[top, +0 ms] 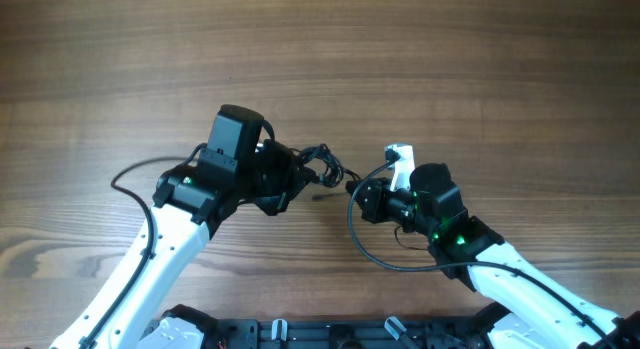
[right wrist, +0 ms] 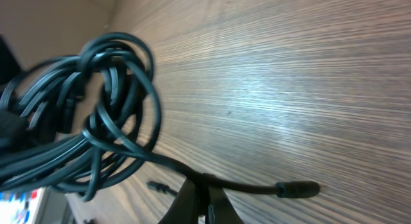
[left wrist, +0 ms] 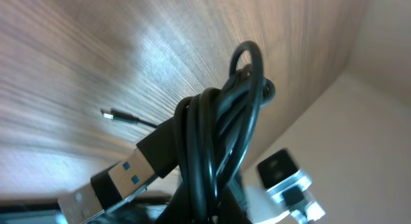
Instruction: Untangle cables
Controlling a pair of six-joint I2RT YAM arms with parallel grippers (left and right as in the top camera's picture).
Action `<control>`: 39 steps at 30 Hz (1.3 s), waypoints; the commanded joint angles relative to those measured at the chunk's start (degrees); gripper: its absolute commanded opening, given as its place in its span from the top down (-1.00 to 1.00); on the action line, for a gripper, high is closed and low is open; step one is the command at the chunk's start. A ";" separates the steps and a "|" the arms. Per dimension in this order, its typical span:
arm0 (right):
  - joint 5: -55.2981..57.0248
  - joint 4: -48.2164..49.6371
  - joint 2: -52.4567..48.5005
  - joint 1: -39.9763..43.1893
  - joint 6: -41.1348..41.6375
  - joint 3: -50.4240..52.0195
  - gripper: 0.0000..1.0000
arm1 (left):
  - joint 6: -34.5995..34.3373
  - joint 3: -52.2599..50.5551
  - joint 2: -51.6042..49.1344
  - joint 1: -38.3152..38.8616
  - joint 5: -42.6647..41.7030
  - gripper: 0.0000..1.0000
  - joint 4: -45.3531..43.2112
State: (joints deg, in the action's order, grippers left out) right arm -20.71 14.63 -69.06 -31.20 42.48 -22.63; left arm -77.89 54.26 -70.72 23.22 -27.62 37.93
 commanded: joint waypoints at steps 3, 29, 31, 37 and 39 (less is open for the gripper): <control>1.38 -2.23 4.76 0.52 2.47 0.68 0.18 | 22.34 0.50 0.55 -0.85 5.01 0.92 -0.70; -14.88 -5.40 14.03 0.50 -16.87 0.68 -0.27 | 82.23 0.50 0.52 -0.76 -18.43 0.92 5.03; -14.93 -3.45 12.46 0.52 -14.08 0.68 0.53 | 82.20 0.50 0.52 -0.02 -18.38 0.92 4.76; -4.83 -0.72 11.41 0.52 3.34 0.68 0.91 | 75.32 0.52 0.55 -0.92 -12.57 -0.88 4.24; -0.17 -0.96 11.41 0.52 10.73 0.68 0.91 | 65.92 0.52 0.55 -2.91 -8.85 -1.00 3.19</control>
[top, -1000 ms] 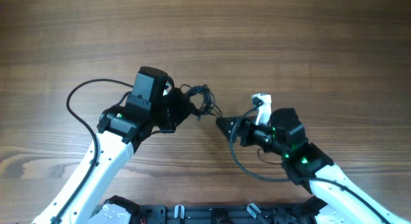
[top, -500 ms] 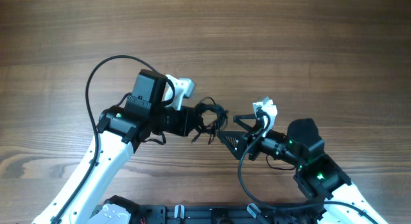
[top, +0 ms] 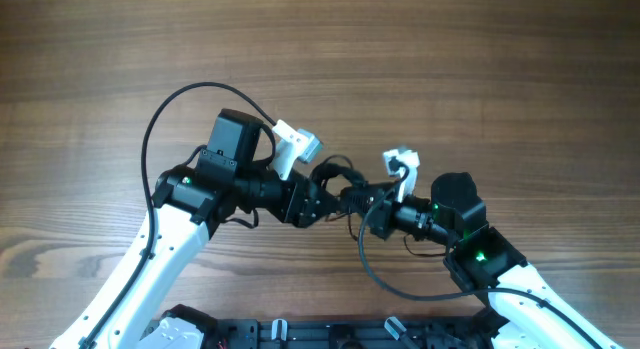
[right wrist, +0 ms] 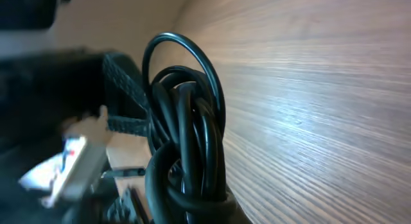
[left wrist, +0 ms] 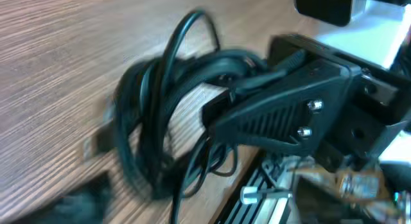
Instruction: Untangle cables
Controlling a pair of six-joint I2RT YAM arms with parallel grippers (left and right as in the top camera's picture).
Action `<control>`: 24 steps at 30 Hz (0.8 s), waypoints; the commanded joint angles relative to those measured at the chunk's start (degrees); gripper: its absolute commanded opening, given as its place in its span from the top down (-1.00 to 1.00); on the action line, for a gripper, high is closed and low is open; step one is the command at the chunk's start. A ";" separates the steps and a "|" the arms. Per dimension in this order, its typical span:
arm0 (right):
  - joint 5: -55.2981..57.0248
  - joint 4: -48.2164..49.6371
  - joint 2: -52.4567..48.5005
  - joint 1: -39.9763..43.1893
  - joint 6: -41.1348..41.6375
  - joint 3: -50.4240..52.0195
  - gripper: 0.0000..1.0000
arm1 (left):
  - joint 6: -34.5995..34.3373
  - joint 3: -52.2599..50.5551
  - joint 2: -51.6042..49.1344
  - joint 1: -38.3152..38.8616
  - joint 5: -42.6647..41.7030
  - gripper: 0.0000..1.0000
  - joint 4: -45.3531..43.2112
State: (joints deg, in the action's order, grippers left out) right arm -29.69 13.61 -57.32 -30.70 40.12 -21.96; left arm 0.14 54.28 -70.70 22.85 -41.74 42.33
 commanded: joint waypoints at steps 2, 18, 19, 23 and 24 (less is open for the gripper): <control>13.33 0.11 -0.33 0.02 22.23 0.00 0.92 | -26.40 0.48 0.52 -5.38 7.37 -1.00 -2.19; 6.88 2.23 -2.32 0.00 31.87 0.00 0.91 | -68.78 0.11 -0.48 8.00 25.81 -0.73 -8.28; 5.38 2.93 -2.32 0.00 31.87 0.00 0.92 | -68.81 0.11 -1.05 8.02 25.79 -0.68 -8.41; 2.43 5.88 -2.32 0.00 31.89 0.00 0.91 | -68.78 0.11 -3.87 8.15 25.11 -0.38 -10.36; 2.40 5.97 -2.32 0.00 31.87 0.00 0.91 | -68.76 0.11 -4.37 8.24 24.24 -0.33 -12.04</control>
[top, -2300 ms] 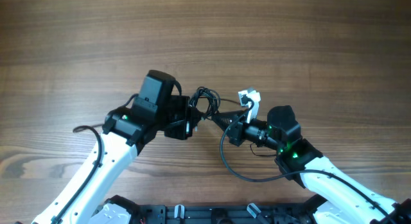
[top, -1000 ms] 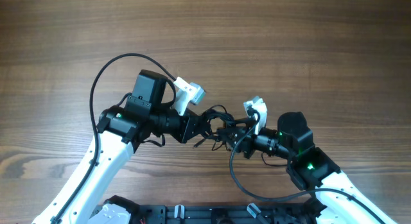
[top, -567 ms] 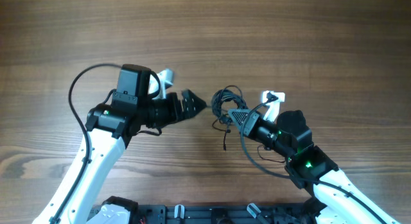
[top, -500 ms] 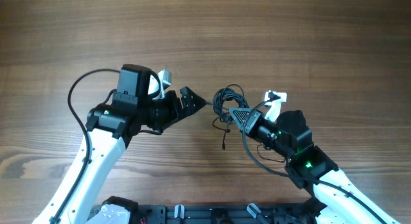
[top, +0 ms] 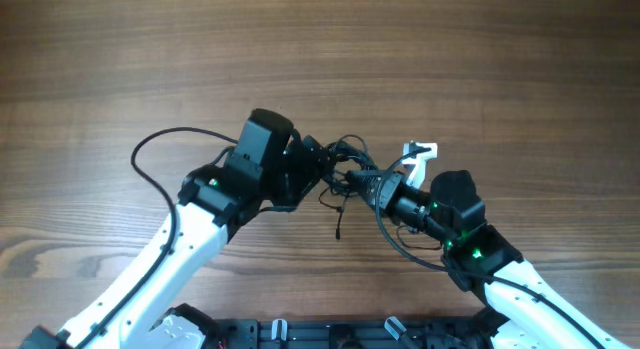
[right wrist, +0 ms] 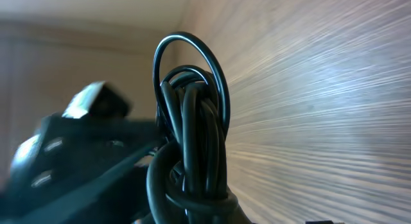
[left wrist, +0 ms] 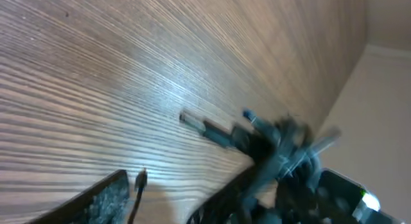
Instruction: Untangle cables
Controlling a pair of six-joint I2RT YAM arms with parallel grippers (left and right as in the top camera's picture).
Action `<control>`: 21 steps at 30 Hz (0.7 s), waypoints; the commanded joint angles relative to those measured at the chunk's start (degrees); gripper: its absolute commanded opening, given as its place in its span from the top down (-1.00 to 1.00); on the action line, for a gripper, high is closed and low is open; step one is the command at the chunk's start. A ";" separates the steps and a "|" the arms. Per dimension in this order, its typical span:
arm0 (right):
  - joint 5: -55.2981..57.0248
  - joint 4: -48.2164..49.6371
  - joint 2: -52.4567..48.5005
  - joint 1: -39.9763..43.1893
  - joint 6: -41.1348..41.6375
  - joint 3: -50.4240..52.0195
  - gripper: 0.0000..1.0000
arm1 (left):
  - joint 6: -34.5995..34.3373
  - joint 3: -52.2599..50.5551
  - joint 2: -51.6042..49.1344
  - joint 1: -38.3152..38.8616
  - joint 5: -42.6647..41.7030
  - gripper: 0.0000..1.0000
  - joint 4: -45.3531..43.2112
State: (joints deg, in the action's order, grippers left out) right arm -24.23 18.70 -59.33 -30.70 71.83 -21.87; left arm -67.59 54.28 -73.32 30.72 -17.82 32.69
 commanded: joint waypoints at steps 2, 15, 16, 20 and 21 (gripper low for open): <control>-3.80 0.81 -0.31 0.00 0.17 -0.09 0.91 | -0.59 0.11 -1.86 1.11 0.11 -0.05 -5.49; -4.15 0.44 -0.31 0.00 -18.18 -0.09 -0.61 | 21.29 0.15 -0.37 -3.08 3.34 0.92 -6.80; -4.13 -0.46 -0.31 0.00 -23.76 -0.09 -0.99 | 25.09 0.15 0.44 -4.74 3.32 0.92 -6.73; -3.93 -1.73 -0.22 0.02 -37.38 -0.22 -0.99 | 41.35 0.15 5.55 -10.71 3.32 0.92 -4.33; -3.91 -1.77 -0.07 0.02 -39.36 -0.59 -0.99 | 45.42 0.15 6.58 -10.93 3.32 0.92 -3.74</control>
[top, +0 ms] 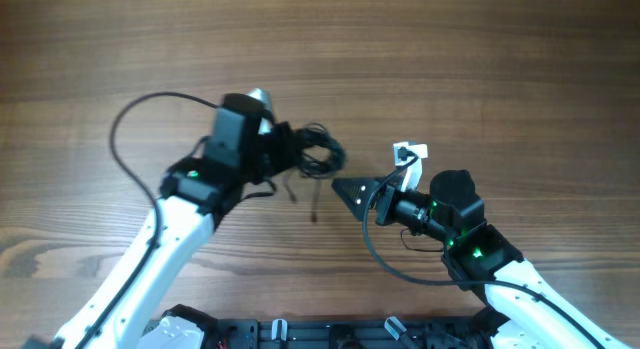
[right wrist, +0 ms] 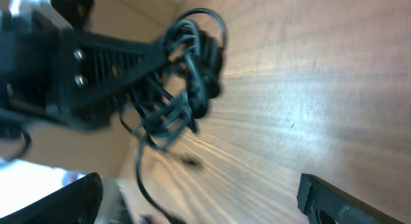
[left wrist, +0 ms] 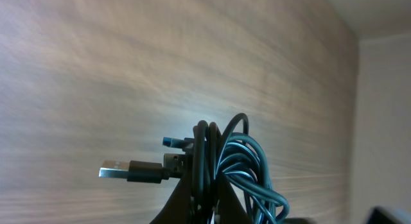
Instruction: Untangle cables
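Observation:
A knotted bundle of black cables [top: 316, 153] hangs above the wooden table [top: 480, 59], with my left gripper [top: 292, 155] shut on it. In the left wrist view the coils [left wrist: 225, 160] rise from between the fingers of the left gripper [left wrist: 205, 201], and a USB plug [left wrist: 119, 169] sticks out to the left. One loose end [top: 315, 204] dangles below the bundle. My right gripper [top: 347, 190] stands open a little to the right, apart from the bundle. The right wrist view shows the bundle [right wrist: 192, 70] ahead of the wide-open right gripper [right wrist: 199, 205].
The left arm's own cable loops out at the left [top: 118, 139]. The right arm's cable curves below its wrist [top: 370, 251]. A white tag [top: 406, 152] sits on the right wrist.
My right gripper was shut on the bundle and is now open and clear of it. The left gripper now holds the bundle, further left than before.
At first my left gripper held the bundle while the right was shut on one strand beside it. Then the right gripper held the bundle, with the left close against it. Now the bundle is back in the left gripper and the right is open.

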Controlling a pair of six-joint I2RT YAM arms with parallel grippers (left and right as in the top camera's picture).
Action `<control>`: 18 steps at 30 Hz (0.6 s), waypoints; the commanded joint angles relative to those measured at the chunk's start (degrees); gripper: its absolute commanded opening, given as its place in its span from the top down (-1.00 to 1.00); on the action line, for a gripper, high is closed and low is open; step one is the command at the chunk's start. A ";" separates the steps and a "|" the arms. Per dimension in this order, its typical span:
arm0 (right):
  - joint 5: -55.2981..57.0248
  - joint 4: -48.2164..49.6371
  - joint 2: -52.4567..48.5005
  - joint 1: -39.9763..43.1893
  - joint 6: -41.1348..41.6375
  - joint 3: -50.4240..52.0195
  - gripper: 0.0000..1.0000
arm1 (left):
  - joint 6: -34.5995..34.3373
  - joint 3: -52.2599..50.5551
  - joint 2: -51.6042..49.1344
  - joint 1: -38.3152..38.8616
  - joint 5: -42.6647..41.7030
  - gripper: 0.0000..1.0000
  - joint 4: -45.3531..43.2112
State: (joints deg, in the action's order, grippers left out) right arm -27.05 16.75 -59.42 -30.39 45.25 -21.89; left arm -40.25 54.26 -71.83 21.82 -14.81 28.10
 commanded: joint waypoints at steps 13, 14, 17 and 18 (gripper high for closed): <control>6.03 -12.59 -0.22 -0.31 -27.28 -14.08 -0.42 | 37.05 0.17 5.92 1.01 -1.16 0.92 2.47; 6.03 -12.87 -0.74 -0.37 -27.28 -14.08 -0.42 | 37.05 0.17 5.92 1.01 -2.49 0.92 2.32; 2.16 -11.30 -3.15 -1.16 -27.26 -14.08 -0.41 | 37.29 0.17 5.92 1.01 -8.13 0.92 1.90; -0.04 -9.68 -4.15 -1.33 -27.17 -14.08 -0.42 | 38.42 0.17 5.88 1.01 -9.90 0.92 1.95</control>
State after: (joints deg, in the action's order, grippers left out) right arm -22.79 4.69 -60.93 -30.89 19.40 -34.87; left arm -4.75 54.28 -66.00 22.68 -17.91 30.57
